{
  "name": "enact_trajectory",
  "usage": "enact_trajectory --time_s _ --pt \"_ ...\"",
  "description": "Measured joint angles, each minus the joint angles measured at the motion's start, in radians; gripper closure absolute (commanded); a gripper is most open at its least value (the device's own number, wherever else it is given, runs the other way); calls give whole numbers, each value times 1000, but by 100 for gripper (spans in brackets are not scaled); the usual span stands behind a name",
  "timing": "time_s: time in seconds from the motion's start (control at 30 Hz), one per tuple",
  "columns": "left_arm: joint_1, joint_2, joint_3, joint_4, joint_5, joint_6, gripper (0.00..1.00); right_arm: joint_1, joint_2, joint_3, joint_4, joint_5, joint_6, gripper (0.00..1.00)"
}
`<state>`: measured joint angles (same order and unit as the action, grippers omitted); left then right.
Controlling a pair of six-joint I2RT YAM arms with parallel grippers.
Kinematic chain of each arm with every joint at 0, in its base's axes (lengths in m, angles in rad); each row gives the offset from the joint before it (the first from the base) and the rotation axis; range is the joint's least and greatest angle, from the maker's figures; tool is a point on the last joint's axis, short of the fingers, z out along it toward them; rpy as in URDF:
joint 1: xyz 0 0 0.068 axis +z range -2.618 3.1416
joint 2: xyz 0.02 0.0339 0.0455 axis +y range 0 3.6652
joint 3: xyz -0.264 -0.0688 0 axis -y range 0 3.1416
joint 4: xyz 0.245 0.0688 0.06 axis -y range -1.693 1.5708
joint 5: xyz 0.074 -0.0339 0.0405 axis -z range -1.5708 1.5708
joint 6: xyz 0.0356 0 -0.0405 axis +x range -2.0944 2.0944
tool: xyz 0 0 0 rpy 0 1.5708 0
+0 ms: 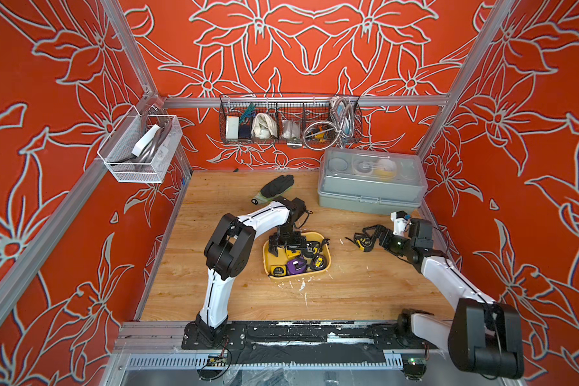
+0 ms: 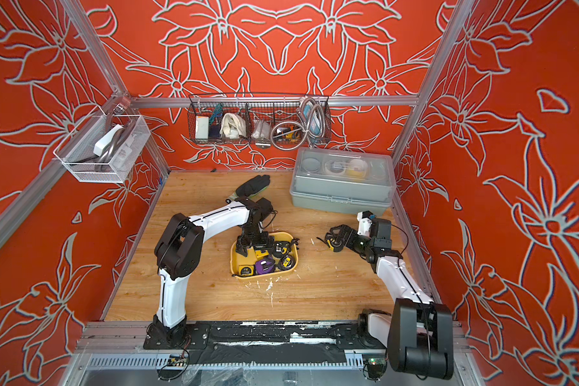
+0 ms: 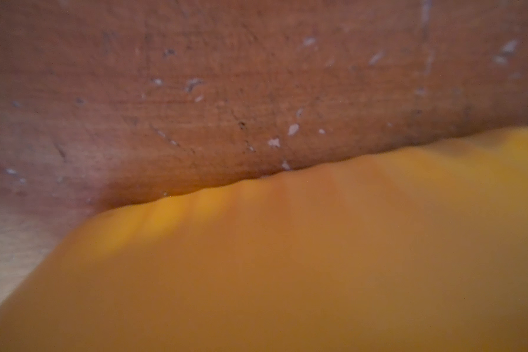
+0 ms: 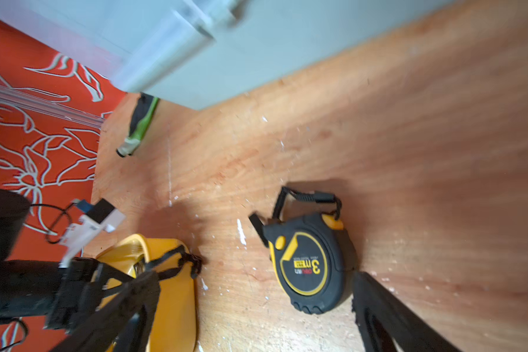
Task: Take the tape measure out of the storage box
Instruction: Place the tape measure at the center of the board, then pick up the tape measure from the storage box.
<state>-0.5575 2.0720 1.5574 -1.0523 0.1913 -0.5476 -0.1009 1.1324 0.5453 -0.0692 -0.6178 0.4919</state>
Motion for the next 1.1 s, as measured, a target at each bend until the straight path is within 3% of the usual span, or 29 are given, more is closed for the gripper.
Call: enact_trajectory --time_s 0.17,0.3,0.37,0.43,0.6,1.1 --pt "0 20 -9 19 -41 -19 16 0 -40 3 -29 -1 -11 0" --pt "6 5 -41 26 -74 -42 22 0 -41 1 -40 -10 -12 0" --pt "11 -11 -61 40 -83 -53 20 0 -42 0 -40 -13 -12 0" --pt "14 -18 -69 49 -87 -63 9 0 -42 -3 -40 -16 -14 0" --pt "15 -18 -67 63 -92 -71 5 2 -42 -3 -44 -24 -20 0" --pt "25 -11 -65 61 -86 -40 45 28 -42 -3 -52 -89 -42 0"
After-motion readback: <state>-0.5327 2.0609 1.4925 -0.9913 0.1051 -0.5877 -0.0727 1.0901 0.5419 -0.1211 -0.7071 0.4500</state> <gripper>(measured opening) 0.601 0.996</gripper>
